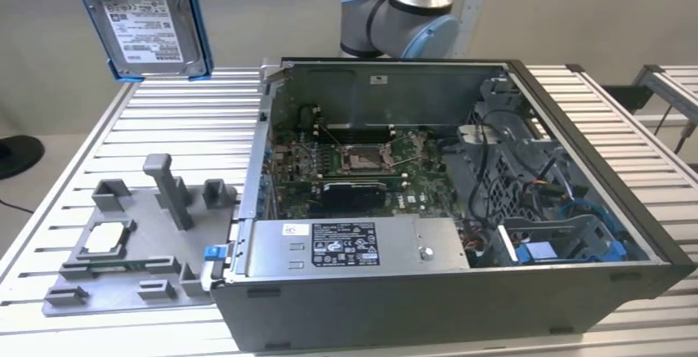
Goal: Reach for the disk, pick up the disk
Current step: 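Pick up the disk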
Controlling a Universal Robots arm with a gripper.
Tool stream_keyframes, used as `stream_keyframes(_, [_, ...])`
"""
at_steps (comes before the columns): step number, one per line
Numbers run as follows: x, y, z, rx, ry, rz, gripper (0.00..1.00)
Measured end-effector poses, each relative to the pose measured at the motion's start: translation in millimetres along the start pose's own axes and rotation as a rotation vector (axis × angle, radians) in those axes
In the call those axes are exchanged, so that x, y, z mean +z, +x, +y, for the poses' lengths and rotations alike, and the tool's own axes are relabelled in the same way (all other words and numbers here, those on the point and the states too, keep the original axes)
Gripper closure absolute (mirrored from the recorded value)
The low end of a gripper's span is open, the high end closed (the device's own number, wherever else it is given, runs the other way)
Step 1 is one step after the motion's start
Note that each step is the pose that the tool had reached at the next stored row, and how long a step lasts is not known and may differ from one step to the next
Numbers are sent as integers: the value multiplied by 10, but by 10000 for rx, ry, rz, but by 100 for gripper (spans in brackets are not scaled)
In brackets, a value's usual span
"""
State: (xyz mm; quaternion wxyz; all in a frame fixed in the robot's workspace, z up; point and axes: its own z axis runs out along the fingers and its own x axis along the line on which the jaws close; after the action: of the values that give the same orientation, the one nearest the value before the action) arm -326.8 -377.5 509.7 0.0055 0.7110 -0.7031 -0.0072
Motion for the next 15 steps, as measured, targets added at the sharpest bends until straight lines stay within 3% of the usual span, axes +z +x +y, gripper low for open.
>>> stream_keyframes(15, [-4,3,-241,0,1,0,100])
